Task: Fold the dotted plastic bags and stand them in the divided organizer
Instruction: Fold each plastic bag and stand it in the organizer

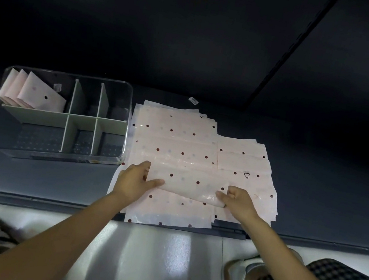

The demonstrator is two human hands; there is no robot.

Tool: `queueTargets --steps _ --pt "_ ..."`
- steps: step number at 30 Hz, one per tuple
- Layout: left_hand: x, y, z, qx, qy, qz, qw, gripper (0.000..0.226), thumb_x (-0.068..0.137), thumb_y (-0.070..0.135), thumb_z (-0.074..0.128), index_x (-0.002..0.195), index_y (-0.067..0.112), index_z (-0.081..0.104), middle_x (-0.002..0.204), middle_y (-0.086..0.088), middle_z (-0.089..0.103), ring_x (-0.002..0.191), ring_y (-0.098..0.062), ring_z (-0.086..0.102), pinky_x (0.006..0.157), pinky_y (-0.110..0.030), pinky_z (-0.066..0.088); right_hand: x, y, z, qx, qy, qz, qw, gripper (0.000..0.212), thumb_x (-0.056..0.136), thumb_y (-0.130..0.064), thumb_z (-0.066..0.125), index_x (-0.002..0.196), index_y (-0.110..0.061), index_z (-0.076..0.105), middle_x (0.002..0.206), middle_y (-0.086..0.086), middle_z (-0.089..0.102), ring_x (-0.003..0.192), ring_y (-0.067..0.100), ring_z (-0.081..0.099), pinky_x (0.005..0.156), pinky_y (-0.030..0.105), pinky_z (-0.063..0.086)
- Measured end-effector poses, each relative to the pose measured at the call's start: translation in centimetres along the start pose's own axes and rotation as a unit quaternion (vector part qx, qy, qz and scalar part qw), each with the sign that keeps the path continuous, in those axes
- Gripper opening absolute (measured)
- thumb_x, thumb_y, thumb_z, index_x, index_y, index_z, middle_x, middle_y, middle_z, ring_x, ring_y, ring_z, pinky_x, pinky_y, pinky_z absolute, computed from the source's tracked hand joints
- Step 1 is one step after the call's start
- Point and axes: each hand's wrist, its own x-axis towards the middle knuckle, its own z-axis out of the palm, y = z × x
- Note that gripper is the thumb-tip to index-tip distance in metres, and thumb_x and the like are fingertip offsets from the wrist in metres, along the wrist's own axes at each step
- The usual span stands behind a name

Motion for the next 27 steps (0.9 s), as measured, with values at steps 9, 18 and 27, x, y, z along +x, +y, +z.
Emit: queueTargets --steps 9,18,27 --pt "-0.1 1.2 2.3 0.139 0.183 0.058 0.972 0.047 0.087 0.030 0.065 0.128 0.013 0.049 0.104 -0.009 0.058 0.104 -0.031 0.051 0.087 -0.041 0.041 0.3 0.0 1.7 -0.028 0.094 0.041 0.994 0.047 0.086 -0.016 0.061 0.057 -0.018 0.025 0.056 -0.003 0.026 0.054 0.014 0.025 0.051 0.027 0.020" --pt "0.5 1.3 5.9 0.392 -0.043 0.233 0.889 0.064 0.096 0.055 0.004 0.146 0.023 -0.018 0.150 0.008 -0.027 0.141 -0.015 -0.025 0.116 -0.039 -0.015 0.5 0.3 1.7 -0.045 0.087 0.037 0.994 0.045 0.088 -0.017 0.060 0.057 -0.017 0.027 0.057 -0.003 0.030 0.054 0.013 0.028 0.052 0.027 0.022" --pt "0.7 -0.1 6.2 0.412 -0.031 0.229 0.882 0.063 0.082 0.058 -0.018 0.139 0.032 -0.032 0.149 0.012 -0.033 0.137 -0.015 -0.033 0.111 -0.040 -0.024 -2.1 -1.8 5.1 -0.278 0.234 -0.238 0.901 0.047 0.087 -0.014 0.064 0.131 -0.007 0.050 0.130 0.010 0.054 0.123 0.029 0.047 0.105 0.037 0.039"
